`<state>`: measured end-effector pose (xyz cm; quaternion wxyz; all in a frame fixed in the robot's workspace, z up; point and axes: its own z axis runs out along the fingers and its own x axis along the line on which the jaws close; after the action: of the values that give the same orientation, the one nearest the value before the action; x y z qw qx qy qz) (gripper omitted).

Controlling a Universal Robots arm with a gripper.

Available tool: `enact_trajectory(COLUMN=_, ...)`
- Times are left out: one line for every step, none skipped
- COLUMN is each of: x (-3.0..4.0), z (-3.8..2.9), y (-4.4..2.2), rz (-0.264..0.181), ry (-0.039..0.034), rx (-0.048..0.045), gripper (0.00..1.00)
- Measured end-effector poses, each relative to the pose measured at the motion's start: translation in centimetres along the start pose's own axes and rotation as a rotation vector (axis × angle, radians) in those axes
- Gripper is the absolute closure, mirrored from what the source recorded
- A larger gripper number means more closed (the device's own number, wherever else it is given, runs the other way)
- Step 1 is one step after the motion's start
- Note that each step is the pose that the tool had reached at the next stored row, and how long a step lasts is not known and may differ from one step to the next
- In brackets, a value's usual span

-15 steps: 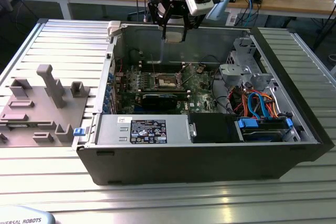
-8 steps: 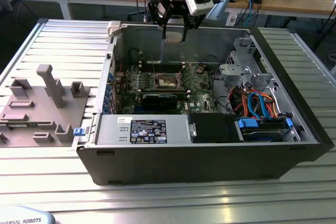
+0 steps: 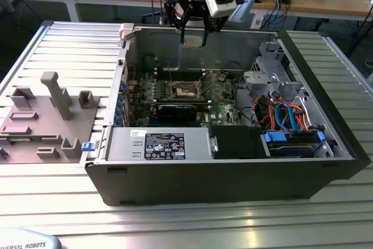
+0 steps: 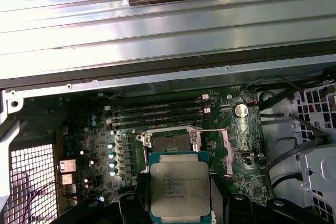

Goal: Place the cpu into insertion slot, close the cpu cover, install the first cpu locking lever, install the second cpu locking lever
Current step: 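Place the cpu into insertion slot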

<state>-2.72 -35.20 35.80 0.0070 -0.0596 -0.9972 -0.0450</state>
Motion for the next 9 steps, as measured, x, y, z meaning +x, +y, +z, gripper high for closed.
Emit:
enact_trajectory(x=0.00, z=0.00, y=0.00, rz=0.001, ry=0.0000, rx=0.0000, gripper=0.45)
enact_trajectory(x=0.00, z=0.00, y=0.00, rz=0.001, ry=-0.0001, rx=0.0000, gripper=0.45)
enact_trajectory(x=0.00, z=0.00, y=0.00, rz=0.002, ry=-0.0001, rx=0.0000, gripper=0.45)
enact_trajectory(x=0.00, z=0.00, y=0.00, rz=0.002, ry=-0.0002, rx=0.0000, gripper=0.45)
enact_trajectory(x=0.00, z=0.00, y=0.00, rz=0.003, ry=-0.0003, rx=0.0000, gripper=0.45)
enact_trajectory(x=0.00, z=0.00, y=0.00, rz=0.004, ry=-0.0003, rx=0.0000, gripper=0.45)
enact_trajectory(x=0.00, z=0.00, y=0.00, rz=0.005, ry=-0.0004, rx=0.0000, gripper=0.45)
enact_trajectory(x=0.00, z=0.00, y=0.00, rz=0.006, ry=-0.0005, rx=-0.0001, gripper=0.45)
enact_trajectory(x=0.00, z=0.00, y=0.00, rz=0.006, ry=-0.0006, rx=-0.0001, gripper=0.45)
